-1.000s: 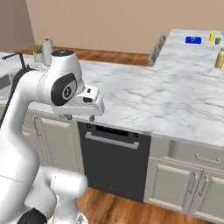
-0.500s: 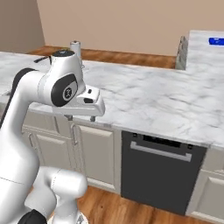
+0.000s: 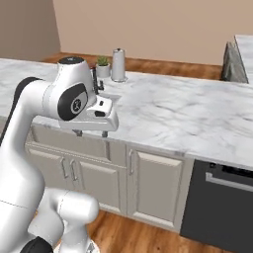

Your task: Place the drinks on the dining counter in a tight cluster.

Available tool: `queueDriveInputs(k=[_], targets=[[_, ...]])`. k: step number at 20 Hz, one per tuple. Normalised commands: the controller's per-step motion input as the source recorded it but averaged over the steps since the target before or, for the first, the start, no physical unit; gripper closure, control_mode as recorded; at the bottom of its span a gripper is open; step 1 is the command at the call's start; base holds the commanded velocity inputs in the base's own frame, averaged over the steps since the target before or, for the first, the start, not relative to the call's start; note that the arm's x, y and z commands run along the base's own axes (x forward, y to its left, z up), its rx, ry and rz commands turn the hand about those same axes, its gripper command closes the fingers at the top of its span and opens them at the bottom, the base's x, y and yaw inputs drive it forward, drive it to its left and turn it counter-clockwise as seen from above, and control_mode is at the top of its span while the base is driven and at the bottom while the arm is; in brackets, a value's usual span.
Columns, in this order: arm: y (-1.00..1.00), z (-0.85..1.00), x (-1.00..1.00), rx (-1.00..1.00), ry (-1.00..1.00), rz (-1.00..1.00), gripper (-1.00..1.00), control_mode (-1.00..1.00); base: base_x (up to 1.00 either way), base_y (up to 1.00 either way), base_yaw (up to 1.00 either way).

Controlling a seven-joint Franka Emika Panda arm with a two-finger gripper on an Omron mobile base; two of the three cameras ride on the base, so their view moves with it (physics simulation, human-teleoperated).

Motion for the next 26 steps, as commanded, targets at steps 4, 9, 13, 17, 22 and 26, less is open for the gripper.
queueDriveInputs(k=[4, 9, 13, 17, 22, 26], targets=[[0.0, 0.0, 0.0, 0.0, 0.0, 0.0, -1.0, 1.0, 0.39, 1.0, 0.0], [0.0, 0.0, 0.0, 0.0, 0.0, 0.0, -1.0, 1.0, 0.24, 1.0, 0.0], [0.0, 0.0, 0.0, 0.0, 0.0, 0.0, -1.0, 1.0, 0.38, 1.0, 0.0], [0.0, 0.0, 0.0, 0.0, 0.0, 0.0, -1.0, 1.0, 0.5, 1.0, -0.1], [0.0, 0.0, 0.0, 0.0, 0.0, 0.0, -1.0, 1.0, 0.6, 1.0, -0.01], [0.0, 0.0, 0.0, 0.0, 0.0, 0.0, -1.0, 1.0, 0.62, 1.0, 0.15]])
